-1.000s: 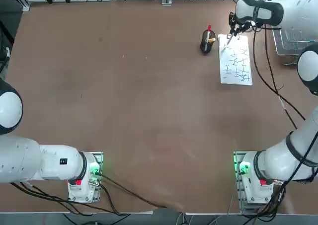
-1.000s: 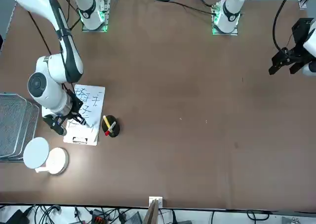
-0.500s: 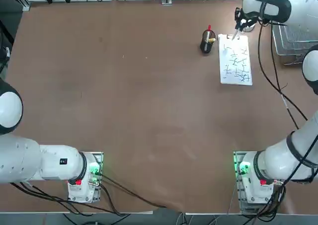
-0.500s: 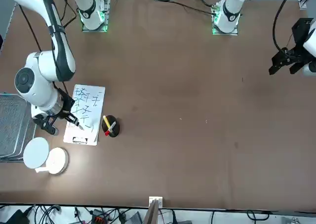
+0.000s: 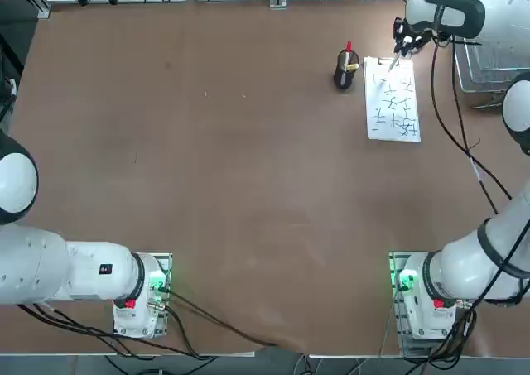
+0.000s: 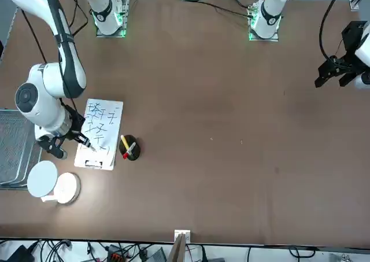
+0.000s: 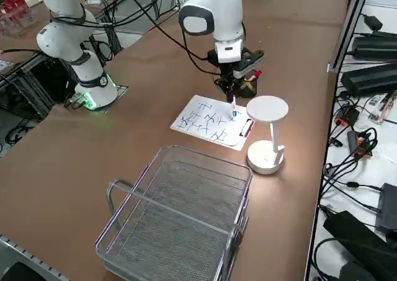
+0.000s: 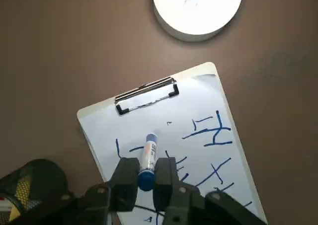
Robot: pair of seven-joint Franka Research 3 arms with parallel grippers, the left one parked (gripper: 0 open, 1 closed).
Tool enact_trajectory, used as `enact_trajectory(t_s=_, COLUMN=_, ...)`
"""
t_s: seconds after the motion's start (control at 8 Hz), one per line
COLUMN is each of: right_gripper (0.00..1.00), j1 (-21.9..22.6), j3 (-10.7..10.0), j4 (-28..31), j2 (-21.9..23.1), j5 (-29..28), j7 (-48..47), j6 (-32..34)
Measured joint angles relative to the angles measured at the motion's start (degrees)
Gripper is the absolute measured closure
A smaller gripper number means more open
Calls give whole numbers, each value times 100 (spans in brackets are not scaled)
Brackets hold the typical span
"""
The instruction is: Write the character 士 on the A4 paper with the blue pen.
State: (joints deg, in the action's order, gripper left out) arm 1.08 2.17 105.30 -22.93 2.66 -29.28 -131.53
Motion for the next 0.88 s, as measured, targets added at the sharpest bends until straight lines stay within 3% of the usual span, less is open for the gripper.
enact_trajectory(t_s=0.88, right_gripper=81, j1=-6, j3=0, j4=21, j2=-60, j5=-71, j7=25, j6=3)
